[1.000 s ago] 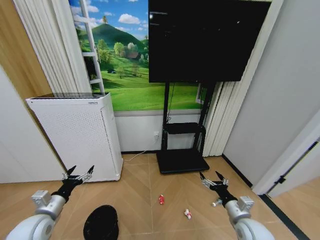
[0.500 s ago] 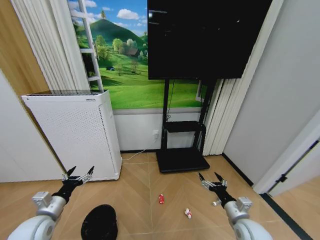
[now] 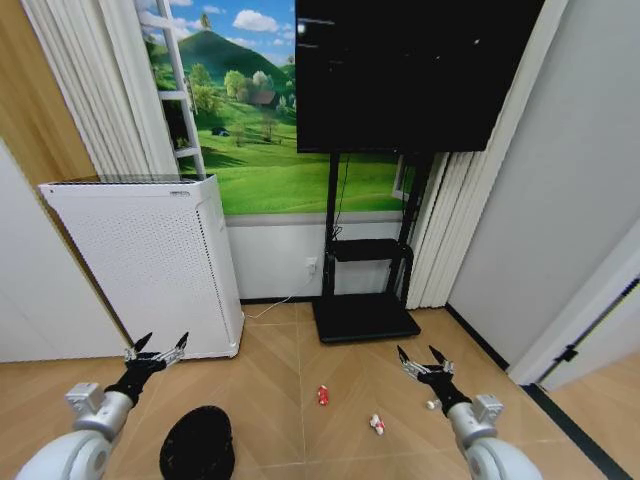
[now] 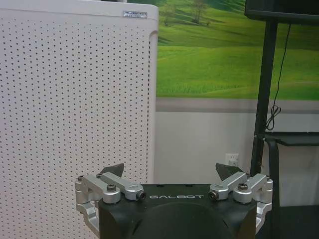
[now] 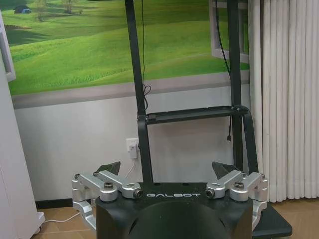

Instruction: Pick up the trash bin and place the garbage on the floor into it.

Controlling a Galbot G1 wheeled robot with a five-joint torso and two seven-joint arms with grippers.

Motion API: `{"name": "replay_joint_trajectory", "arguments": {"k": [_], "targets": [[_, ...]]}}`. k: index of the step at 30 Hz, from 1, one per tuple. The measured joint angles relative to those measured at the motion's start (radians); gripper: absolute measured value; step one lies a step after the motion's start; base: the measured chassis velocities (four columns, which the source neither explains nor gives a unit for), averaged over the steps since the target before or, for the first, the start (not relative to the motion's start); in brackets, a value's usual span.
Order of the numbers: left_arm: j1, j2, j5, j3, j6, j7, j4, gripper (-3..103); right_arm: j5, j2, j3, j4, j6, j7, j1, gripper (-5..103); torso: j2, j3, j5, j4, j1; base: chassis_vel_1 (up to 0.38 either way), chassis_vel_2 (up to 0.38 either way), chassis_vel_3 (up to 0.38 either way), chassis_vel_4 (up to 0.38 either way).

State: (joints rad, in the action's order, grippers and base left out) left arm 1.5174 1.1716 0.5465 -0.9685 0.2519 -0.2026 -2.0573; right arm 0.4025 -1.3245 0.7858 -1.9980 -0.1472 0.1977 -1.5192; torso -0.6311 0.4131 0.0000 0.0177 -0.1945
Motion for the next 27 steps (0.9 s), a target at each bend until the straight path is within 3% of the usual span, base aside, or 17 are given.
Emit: {"name": "replay_joint_trajectory", "arguments": {"k": [27], "targets": [[0.02, 0.023, -0.013, -0.01, 0.001, 0.0, -0.032, 100, 0.014, 0.014, -0.002, 0.028, 0.023, 0.007, -0.006, 100, 0.124, -0.075, 0.0, 0.0, 0.049, 0.0, 0.0, 0.0, 0.0]]}}
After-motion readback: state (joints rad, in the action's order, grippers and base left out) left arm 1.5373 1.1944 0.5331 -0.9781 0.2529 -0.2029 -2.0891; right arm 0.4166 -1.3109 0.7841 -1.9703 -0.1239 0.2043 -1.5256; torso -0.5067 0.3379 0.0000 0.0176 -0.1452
